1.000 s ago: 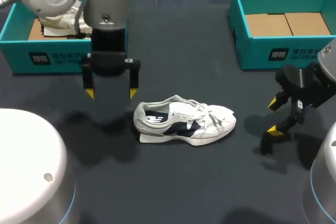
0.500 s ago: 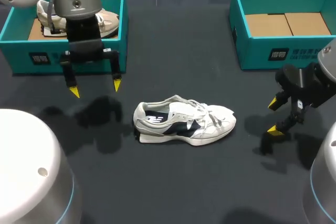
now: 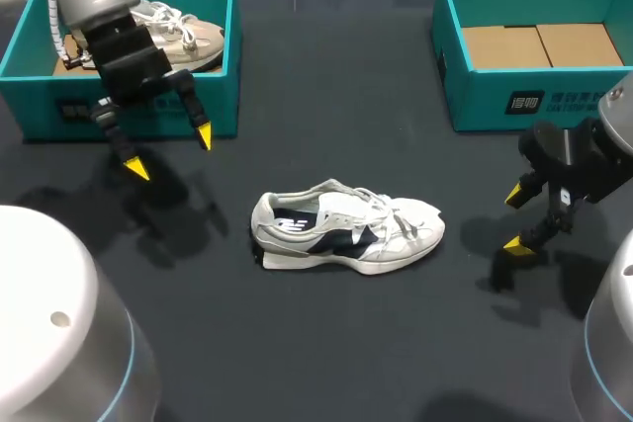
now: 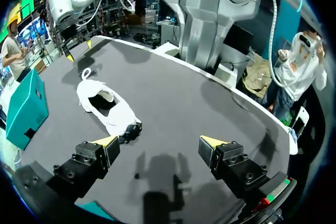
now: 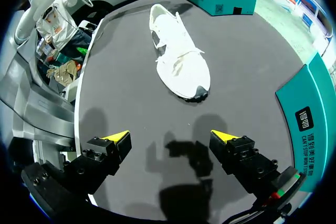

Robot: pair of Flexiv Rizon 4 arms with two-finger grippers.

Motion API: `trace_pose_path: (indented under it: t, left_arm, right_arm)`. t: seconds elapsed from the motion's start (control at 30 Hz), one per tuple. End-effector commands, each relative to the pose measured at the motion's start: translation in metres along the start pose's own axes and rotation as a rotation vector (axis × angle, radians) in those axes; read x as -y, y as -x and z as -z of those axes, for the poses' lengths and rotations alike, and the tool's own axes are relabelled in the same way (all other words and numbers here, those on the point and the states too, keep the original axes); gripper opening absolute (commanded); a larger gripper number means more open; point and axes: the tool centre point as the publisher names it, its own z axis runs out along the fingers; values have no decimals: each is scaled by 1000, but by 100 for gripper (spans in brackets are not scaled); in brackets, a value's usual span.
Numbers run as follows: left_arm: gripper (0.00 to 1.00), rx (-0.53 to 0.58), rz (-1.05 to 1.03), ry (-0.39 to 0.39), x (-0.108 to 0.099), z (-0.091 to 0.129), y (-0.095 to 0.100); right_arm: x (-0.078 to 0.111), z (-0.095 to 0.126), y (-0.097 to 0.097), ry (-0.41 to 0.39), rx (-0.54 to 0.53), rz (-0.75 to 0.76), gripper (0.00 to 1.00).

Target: Take the shoe out of the shoebox, open the shoe tongue, remove and reinsert the insole, then place the shoe into the shoebox

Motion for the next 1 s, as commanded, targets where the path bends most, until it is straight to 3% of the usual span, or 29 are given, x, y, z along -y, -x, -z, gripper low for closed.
trace_pose_path:
  t: [0.03, 0.13, 0.5, 0.67, 0.73, 0.8, 1.0]
  left_arm:
    - [100, 167, 171, -156, -9, -22, -7]
    - [100, 234, 272, -222, -12, -32, -13]
    - [100, 234, 272, -222, -12, -32, -13]
    - [100, 384, 380, -311, -32, -71, -11]
    - [100, 425, 425, -380, -39, -79, -11]
    - [100, 486, 440, -398, -44, -85, -12]
    - [100, 474, 438, -405, -47, -86, -12]
  right_arm:
    - [0, 0, -1, -1, 3, 0, 100]
    - [0, 0, -1, -1, 3, 0, 100]
    - [0, 0, -1, -1, 3, 0, 100]
    - [0, 0, -1, -1, 3, 0, 100]
    - [0, 0, -1, -1, 3, 0, 100]
    - [0, 0, -1, -1, 3, 0, 100]
    - [0, 0, -1, -1, 3, 0, 100]
